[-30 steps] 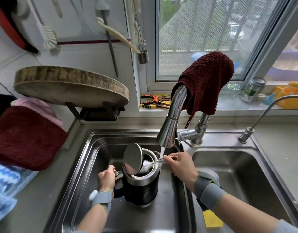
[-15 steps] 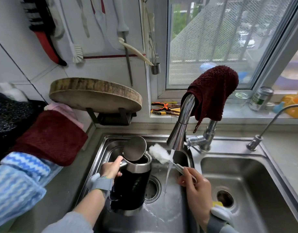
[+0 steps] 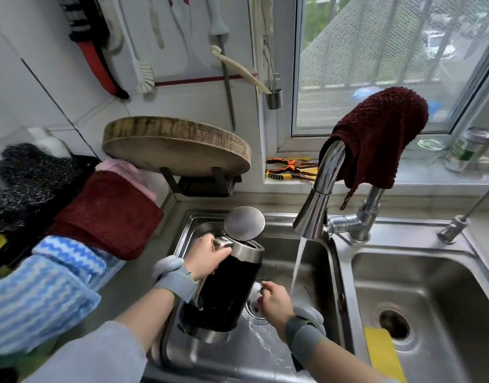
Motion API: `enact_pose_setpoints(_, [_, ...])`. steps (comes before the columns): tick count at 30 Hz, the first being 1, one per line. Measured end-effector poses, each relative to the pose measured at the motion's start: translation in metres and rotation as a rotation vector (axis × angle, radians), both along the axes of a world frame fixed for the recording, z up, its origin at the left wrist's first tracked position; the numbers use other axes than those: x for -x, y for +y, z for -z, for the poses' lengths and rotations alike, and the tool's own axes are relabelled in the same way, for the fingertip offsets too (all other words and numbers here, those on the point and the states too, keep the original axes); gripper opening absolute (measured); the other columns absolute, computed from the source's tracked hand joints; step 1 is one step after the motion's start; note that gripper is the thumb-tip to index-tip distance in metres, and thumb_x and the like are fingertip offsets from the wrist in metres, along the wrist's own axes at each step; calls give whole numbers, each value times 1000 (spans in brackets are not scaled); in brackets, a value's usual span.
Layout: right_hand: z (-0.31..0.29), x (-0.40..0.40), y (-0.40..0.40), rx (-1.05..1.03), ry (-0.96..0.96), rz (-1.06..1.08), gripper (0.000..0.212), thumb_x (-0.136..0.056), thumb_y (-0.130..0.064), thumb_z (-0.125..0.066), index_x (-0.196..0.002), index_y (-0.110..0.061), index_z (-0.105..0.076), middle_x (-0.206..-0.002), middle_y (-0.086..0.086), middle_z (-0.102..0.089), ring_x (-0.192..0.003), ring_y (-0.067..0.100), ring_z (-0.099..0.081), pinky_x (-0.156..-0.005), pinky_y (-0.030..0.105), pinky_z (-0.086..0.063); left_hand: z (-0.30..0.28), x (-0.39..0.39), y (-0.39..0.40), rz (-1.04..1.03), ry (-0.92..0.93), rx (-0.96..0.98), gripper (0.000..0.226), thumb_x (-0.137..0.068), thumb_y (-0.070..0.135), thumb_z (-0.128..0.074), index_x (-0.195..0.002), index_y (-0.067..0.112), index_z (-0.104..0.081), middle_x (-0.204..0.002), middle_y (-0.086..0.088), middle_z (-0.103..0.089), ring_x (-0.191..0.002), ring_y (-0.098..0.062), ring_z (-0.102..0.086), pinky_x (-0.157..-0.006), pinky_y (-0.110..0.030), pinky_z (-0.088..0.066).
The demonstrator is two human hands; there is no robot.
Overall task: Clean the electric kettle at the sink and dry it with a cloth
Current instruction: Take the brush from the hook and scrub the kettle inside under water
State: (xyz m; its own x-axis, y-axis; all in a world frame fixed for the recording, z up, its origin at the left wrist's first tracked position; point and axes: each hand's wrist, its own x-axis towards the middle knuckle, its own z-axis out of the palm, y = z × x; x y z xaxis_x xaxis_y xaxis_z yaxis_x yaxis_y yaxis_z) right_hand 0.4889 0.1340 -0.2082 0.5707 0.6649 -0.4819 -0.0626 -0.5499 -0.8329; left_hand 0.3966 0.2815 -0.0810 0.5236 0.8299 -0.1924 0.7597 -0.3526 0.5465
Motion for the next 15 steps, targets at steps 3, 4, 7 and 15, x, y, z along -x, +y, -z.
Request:
enact_pose_setpoints(3, [49,7,17,34,140,48,58,-67,-22,-28,-112,-20,-64,-86,-1,-51,-79,18,-47,-71,28,-44,-28,-11,-1,74,75,-78,40,-83,40,-67,-67,15,-40,-61,0,-49,-64,-24,-53,-60,-33,-40])
enact_pose_setpoints(4, [52,10,20,17,198,69,61,-66,-20,-27,-114,-19,-64,-81,-3,-51,-73,16,-47,-65,23,-41,-37,-15,-1,105,105,-86,40,-83,41,-66,-66,15,-40,-61,0,-49,-64,-24,-53,-60,-31,-39])
enact_pose_setpoints(7, [-5,28,13,-62,386,123,43,-82,-8,-35,-112,-15,-66,-70,-5,-56,-62,8,-47,-63,23,-41,-60,-27,-1,174,160,-33,38,-83,43,-64,-71,13,-45,-60,-2,-54,-52,-22,-56,-56,-30,-46])
enact_pose_setpoints(15, [-39,53,5,-112,824,376,28,-91,3,-43,-106,-2,-65,-84,16,-66,-69,23,-59,-52,26,-53,-78,-70,-2,336,425,-14,33,-84,41,-60,-77,9,-56,-55,-6,-61,-37,-16,-53,-45,-20,-44])
